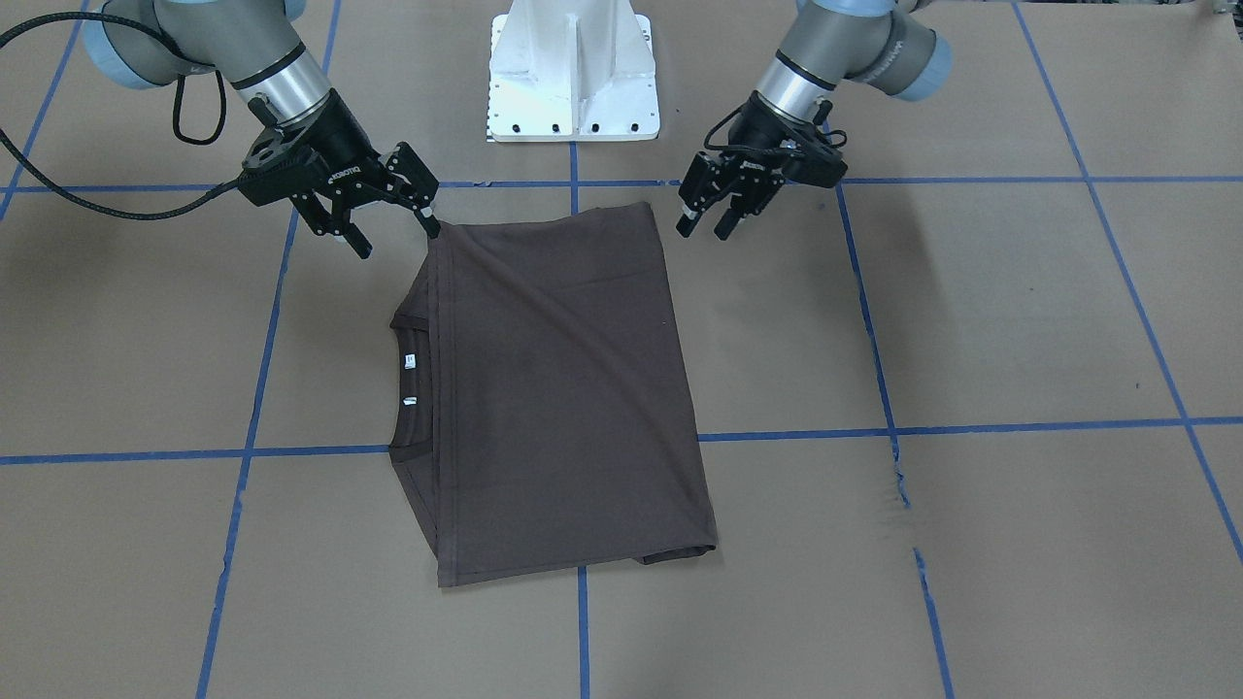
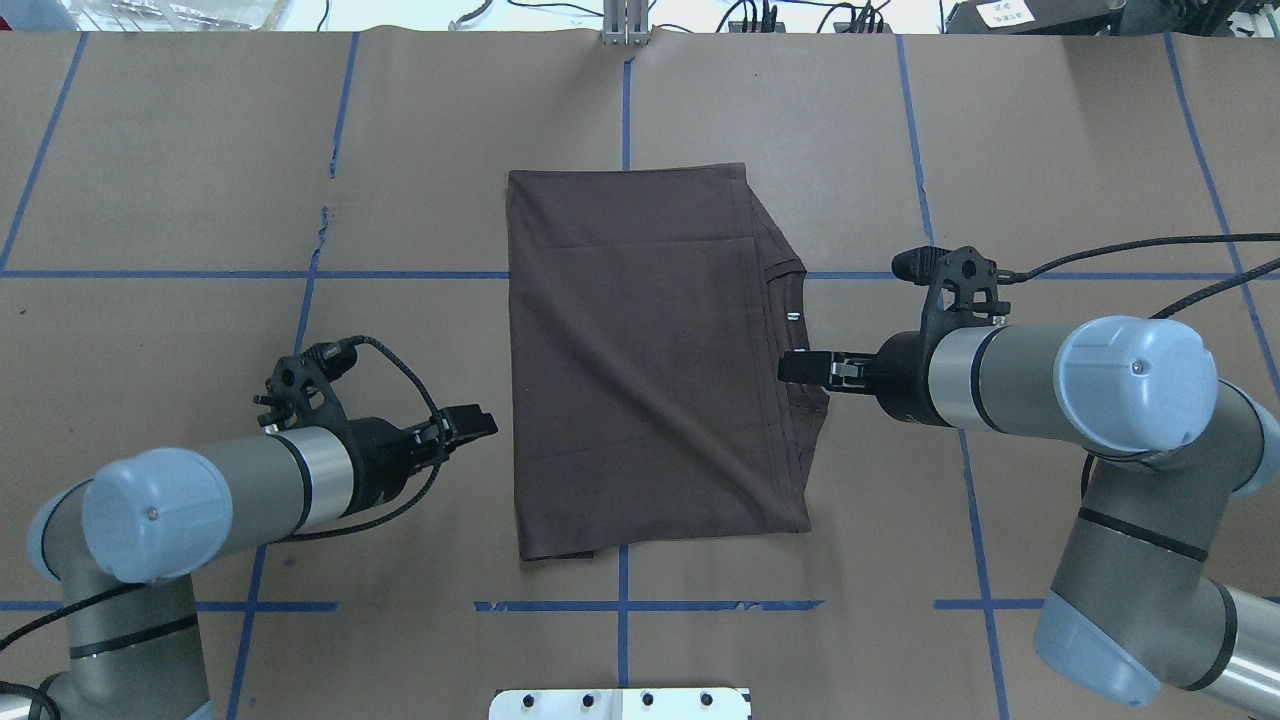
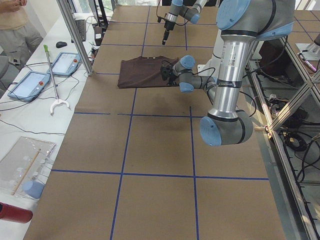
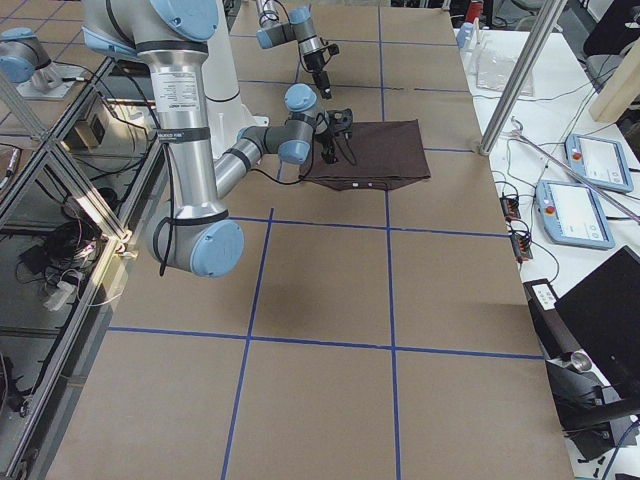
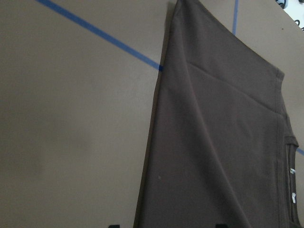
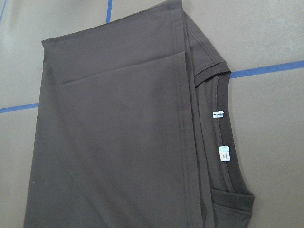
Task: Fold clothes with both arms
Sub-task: 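Move the left gripper to the shirt corner nearest the robot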
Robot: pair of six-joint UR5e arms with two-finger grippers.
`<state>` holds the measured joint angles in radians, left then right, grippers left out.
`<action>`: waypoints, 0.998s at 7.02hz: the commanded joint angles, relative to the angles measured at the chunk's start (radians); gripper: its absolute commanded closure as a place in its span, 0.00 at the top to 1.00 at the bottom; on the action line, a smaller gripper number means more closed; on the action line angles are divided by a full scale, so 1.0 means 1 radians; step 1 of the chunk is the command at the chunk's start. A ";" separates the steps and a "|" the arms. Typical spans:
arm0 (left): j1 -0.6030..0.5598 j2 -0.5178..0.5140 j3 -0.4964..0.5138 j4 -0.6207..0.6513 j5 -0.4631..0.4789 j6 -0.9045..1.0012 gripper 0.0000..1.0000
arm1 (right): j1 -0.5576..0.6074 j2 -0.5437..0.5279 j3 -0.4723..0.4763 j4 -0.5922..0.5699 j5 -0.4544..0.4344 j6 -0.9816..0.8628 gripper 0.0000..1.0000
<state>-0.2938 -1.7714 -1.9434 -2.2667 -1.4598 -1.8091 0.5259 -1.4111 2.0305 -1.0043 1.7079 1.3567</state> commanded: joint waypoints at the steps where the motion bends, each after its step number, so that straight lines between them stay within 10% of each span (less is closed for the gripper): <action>1: 0.105 -0.101 0.015 0.210 0.065 -0.113 0.62 | 0.002 -0.002 -0.003 0.000 -0.007 0.002 1.00; 7: 0.133 -0.164 0.105 0.240 0.064 -0.134 0.61 | 0.003 -0.009 -0.009 0.000 -0.010 0.002 1.00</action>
<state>-0.1614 -1.9237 -1.8562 -2.0267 -1.3958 -1.9435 0.5287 -1.4166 2.0219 -1.0048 1.6981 1.3591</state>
